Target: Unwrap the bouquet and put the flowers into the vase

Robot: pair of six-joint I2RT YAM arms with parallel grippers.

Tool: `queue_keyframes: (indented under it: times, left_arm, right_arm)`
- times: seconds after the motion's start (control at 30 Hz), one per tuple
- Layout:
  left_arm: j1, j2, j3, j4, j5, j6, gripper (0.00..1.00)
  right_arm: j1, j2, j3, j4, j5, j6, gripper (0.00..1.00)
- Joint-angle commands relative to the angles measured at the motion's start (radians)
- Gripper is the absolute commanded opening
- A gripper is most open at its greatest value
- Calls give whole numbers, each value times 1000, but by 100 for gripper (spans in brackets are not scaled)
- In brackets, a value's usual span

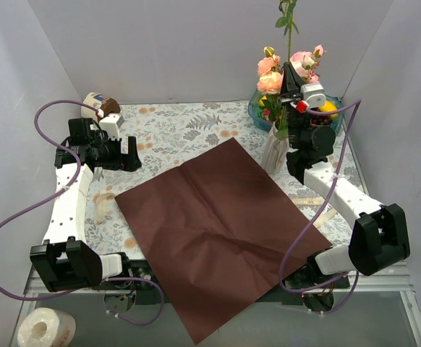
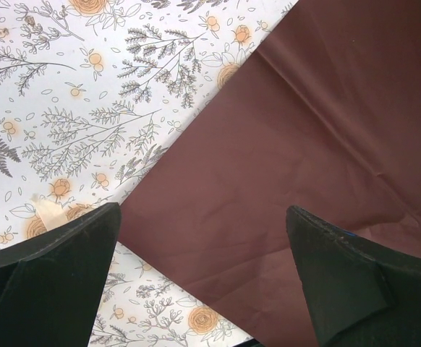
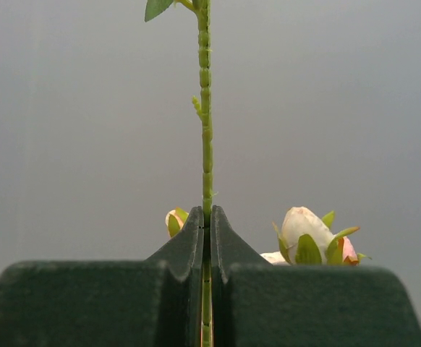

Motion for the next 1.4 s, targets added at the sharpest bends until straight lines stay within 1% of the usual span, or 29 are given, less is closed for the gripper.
queue_keyframes:
  times: [0.0, 0.27, 0.4, 0.63, 0.77, 0.83, 0.87, 0.9, 0.93, 0.97, 1.0, 1.07, 1.17, 1.23, 1.37]
  left_arm:
    - [2, -31, 8, 1, -6, 28, 98]
    - [4, -35, 5, -2, 0, 30, 98]
    - [2, -39, 2, 1, 0, 33, 98]
    - [4, -56, 7, -1, 6, 36, 98]
    - [2, -56, 13, -2, 10, 35, 98]
    - [2, -56, 17, -5, 10, 36, 98]
    - [2, -56, 17, -7, 13, 35, 98]
    - [4, -59, 17, -7, 12, 36, 98]
    - [2, -62, 17, -7, 13, 38, 98]
    - [2, -62, 19, -8, 13, 38, 98]
    - [2, -65, 19, -8, 12, 39, 98]
    - [2, -70, 22, -10, 10, 42, 98]
    - [2, -73, 25, -10, 12, 41, 98]
    - [4, -73, 24, -11, 15, 41, 98]
    - [2, -76, 21, -8, 17, 39, 98]
  right_arm:
    - [-6, 8, 42, 100, -9, 13, 1]
    - [-8, -1, -35, 112, 3, 24, 1]
    - [-8, -24, -125, 106, 23, 30, 1]
    - [-8, -73, -234, 85, 49, 33, 1]
    - [-8, -104, -264, 71, 76, 48, 1]
    - [-8, -107, -264, 28, 80, 57, 2]
    - [-8, -110, -264, 16, 92, 60, 6]
    - [-8, -112, -268, 5, 97, 65, 17]
    - [-8, -113, -270, -9, 105, 66, 25]
    - [-8, -122, -279, -15, 112, 68, 40]
    - [-8, -129, -283, -19, 115, 70, 47]
    - [-8, -138, -287, -41, 114, 70, 57]
    - [-8, -147, -283, -62, 125, 62, 66]
    - [-9, -165, -285, -70, 122, 65, 67]
    - [-9, -216, -265, -134, 105, 85, 73]
